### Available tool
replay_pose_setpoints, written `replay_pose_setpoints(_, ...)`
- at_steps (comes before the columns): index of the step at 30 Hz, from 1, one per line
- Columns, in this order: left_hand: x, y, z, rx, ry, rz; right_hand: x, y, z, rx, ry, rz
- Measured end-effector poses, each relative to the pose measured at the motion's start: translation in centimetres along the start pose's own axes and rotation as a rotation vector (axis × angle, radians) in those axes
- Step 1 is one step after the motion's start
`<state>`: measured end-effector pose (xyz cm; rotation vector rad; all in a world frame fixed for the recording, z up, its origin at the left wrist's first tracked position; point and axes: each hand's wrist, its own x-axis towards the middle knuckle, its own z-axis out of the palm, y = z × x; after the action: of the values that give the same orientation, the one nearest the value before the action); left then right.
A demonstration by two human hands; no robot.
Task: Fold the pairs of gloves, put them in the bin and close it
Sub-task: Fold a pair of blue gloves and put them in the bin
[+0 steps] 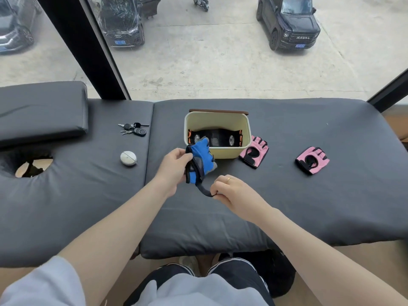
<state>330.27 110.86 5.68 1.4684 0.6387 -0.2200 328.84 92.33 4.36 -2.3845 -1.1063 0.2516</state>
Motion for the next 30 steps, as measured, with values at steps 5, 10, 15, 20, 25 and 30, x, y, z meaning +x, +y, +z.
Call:
replay_pose_setpoints(5,-1.4,-0.6,0.4,0.05,-0.119,0.099,1.8,-1.6,-1.3,0.56,0.118,0.431)
replay_pose_setpoints(10,-2.4,-0.9,0.9,-0.011,-0.108,0.149,3.4,-2.0,-1.8,0.558,0.263,0.586)
replay_pose_setpoints(15,-2.6,-0.8,0.8,0.001,-0.109,0.19,4.0,-2.3,-1.9,0.5,0.21,0.545)
replay_pose_setpoints(20,-2.2,-1.2,0.1,0.117,-0.07,0.227,3.6,-1.6,-1.8,0.749,0.242,0.641)
replay_pose_setpoints(25,-1.8,-2.4,-0.2,0.159,-0.033,0.207,3.2,-0.4,-1.4,0.697,0.261,0.76)
replay_pose_setpoints(30,-2.0,-2.9,0.8,0.073,-0.067,0.177,3.4,-0.1,-1.0,0.61,0.173,0.738)
